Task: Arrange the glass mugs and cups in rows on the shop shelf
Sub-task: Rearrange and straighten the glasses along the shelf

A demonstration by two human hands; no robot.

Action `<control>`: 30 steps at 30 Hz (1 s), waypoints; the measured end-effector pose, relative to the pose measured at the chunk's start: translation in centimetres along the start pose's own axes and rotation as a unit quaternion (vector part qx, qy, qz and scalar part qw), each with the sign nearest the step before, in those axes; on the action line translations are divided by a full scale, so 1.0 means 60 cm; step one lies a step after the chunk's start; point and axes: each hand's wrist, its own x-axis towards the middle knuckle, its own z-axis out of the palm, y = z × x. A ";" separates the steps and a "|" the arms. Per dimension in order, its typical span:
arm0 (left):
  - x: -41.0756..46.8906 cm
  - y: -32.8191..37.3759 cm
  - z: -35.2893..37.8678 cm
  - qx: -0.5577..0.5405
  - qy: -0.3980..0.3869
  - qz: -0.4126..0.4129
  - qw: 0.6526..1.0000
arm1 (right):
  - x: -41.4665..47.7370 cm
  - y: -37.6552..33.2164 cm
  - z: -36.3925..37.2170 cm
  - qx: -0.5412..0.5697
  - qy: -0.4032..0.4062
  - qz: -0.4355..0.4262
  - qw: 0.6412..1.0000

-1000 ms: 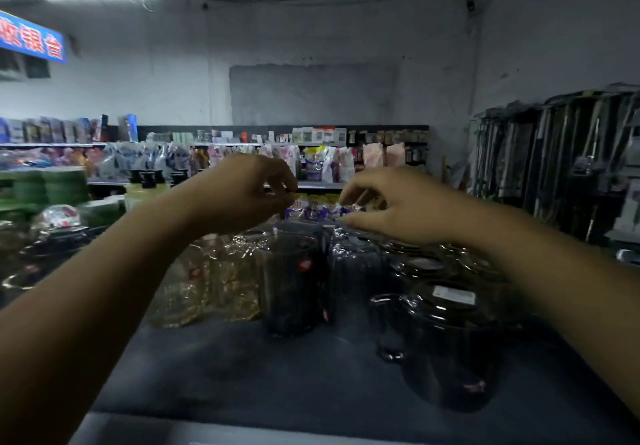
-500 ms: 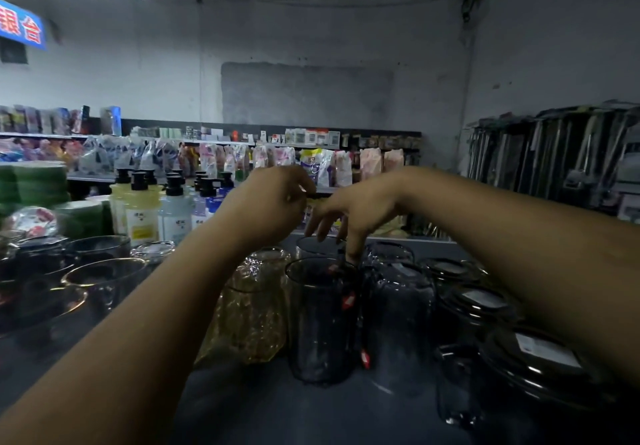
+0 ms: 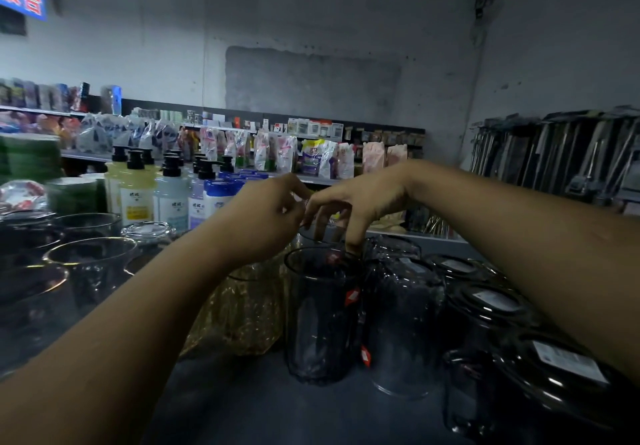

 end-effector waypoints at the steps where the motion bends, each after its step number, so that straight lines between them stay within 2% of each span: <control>1: 0.000 0.000 0.002 -0.004 0.001 -0.003 1.000 | -0.001 0.003 0.000 -0.003 0.008 -0.004 1.000; 5: -0.004 0.009 0.003 -0.045 -0.006 -0.025 0.999 | -0.018 0.010 -0.005 0.048 0.059 -0.027 0.997; 11: -0.009 0.014 -0.007 -0.231 -0.024 -0.067 0.970 | -0.064 -0.012 -0.029 0.071 0.177 -0.069 0.979; 15: -0.008 0.015 -0.012 -0.223 0.006 -0.049 0.974 | -0.079 -0.047 -0.015 0.037 0.251 -0.096 0.962; 18: -0.009 0.013 -0.012 -0.239 0.063 -0.044 0.968 | -0.074 -0.064 0.002 0.053 0.282 -0.117 0.951; 20: -0.012 0.017 -0.018 -0.280 0.114 -0.057 0.952 | -0.071 -0.062 0.008 0.102 0.311 -0.116 0.938; 22: -0.009 0.017 -0.026 -0.351 0.153 -0.085 0.920 | -0.069 -0.055 0.013 0.181 0.342 -0.107 0.916; 24: -0.005 0.016 -0.031 -0.471 0.164 -0.122 0.858 | -0.067 -0.047 0.023 0.274 0.340 -0.098 0.894; 26: -0.002 0.012 -0.035 -0.566 0.154 -0.132 0.799 | -0.064 -0.043 0.040 0.344 0.297 -0.084 0.887; 28: -0.002 0.013 -0.035 -0.591 0.128 -0.106 0.790 | -0.061 -0.048 0.058 0.413 0.244 -0.097 0.872; 30: -0.002 0.012 -0.030 -0.573 0.108 -0.087 0.808 | -0.060 -0.058 0.068 0.461 0.222 -0.142 0.848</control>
